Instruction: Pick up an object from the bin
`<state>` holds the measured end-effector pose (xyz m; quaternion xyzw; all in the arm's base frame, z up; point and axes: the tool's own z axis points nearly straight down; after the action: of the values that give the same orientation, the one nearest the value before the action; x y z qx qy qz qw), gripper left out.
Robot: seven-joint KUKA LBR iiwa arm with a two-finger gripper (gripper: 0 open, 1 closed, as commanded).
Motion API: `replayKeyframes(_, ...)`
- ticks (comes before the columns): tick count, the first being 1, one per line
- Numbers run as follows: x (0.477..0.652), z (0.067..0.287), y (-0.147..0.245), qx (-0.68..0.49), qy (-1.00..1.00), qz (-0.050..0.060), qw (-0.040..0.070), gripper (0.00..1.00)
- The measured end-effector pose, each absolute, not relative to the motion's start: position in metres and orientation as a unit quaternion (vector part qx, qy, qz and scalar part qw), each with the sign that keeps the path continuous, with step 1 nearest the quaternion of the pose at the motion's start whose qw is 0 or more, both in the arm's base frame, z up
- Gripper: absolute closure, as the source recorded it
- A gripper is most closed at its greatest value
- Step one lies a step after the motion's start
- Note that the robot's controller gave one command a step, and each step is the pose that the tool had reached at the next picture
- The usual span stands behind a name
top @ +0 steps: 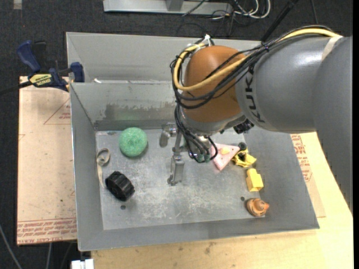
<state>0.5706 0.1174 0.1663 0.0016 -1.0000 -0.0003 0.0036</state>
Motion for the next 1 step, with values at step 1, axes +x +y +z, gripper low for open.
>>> replayKeyframes(1, 0.5725, 0.1711, 0.1168, 0.000, -1.000, -0.001, -0.001, 0.00)
